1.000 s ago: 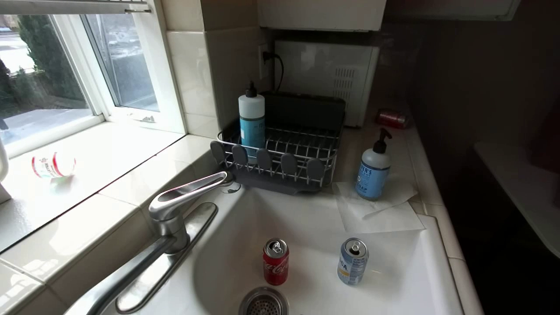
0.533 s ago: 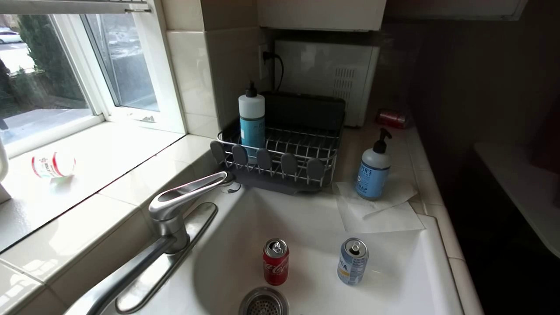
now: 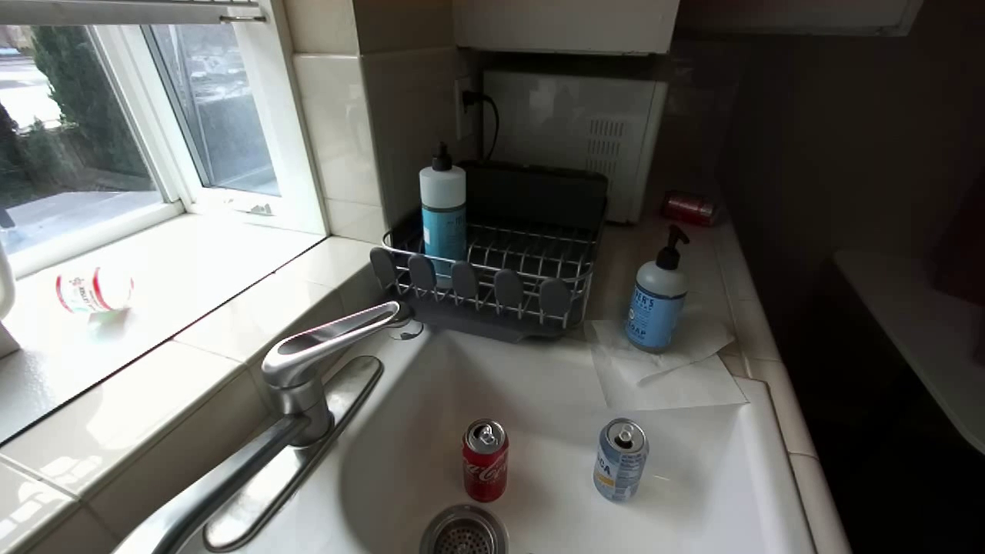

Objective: Open the upper cabinet door.

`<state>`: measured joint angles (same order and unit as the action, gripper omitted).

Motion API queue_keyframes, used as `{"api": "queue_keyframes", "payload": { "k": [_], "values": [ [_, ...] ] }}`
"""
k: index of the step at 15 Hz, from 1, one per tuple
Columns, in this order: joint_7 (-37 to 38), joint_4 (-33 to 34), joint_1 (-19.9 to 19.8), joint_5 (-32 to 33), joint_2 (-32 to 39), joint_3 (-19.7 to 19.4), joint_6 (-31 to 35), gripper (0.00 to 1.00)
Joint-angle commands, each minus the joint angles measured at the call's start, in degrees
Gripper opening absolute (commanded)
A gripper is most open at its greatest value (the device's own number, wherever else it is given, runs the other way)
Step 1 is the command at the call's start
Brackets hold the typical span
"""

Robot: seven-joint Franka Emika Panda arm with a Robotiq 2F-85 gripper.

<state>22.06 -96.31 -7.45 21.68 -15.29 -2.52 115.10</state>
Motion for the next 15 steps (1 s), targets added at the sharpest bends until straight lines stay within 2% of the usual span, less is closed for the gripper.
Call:
{"api": "queue_keyframes", "payload": {
  "k": [1,4,10,15],
  "values": [
    [2.8,1.9,-1.3,0.5,1.7,0.5,0.3,1.00],
    [9.3,6.1,-3.1,-1.5,5.1,-1.1,1.5,1.00],
    [21.2,11.2,-5.9,0.7,10.6,-3.9,6.7,1.00],
    [24.9,14.2,-8.1,1.3,13.1,-5.1,7.1,1.00]
  ]
}}
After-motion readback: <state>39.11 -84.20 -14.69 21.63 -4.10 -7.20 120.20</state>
